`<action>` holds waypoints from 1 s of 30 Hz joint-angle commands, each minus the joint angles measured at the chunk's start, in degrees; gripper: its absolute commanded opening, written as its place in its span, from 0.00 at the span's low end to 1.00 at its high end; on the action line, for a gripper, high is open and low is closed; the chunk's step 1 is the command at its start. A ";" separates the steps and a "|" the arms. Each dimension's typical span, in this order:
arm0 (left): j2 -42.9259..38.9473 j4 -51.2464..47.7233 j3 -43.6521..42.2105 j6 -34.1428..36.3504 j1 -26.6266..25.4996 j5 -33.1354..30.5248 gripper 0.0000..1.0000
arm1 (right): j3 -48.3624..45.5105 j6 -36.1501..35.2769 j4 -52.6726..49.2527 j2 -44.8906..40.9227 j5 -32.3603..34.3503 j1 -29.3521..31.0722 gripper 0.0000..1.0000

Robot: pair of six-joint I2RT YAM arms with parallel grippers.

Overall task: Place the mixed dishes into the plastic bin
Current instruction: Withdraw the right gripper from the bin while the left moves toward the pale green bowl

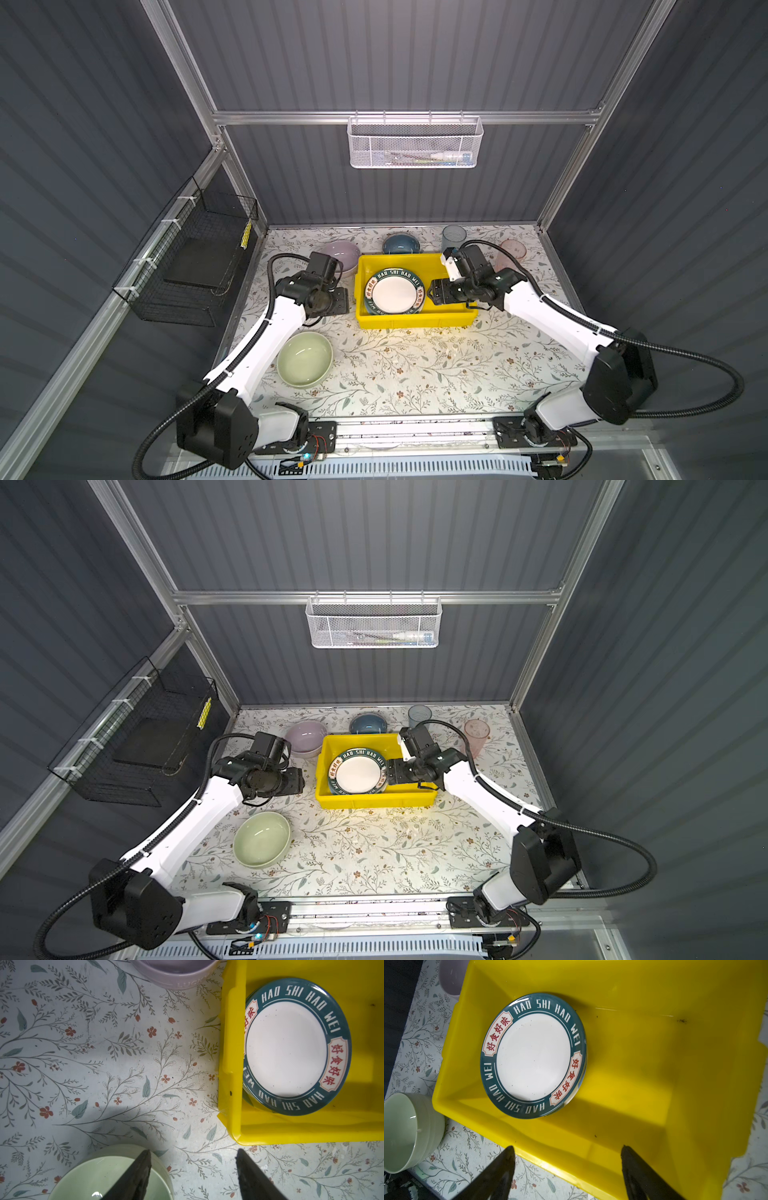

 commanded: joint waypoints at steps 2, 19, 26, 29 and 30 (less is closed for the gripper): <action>-1.81 -1.44 -4.53 -5.83 0.41 0.74 0.65 | -3.60 1.06 0.96 -4.91 -1.04 0.11 0.82; -7.16 -0.57 -17.40 -15.12 -3.12 -0.70 0.54 | -12.78 4.01 4.74 -11.65 -0.70 0.14 0.84; -5.41 2.11 -21.66 -16.99 -5.00 -1.73 0.45 | -14.15 4.19 4.87 -12.76 -0.62 0.10 0.85; -5.08 3.03 -22.50 -17.25 -5.47 -1.72 0.37 | -14.79 4.19 4.71 -13.25 -0.35 0.08 0.85; -4.70 3.11 -22.68 -17.36 -5.65 -2.04 0.35 | -15.07 4.26 4.57 -13.41 -0.29 0.13 0.85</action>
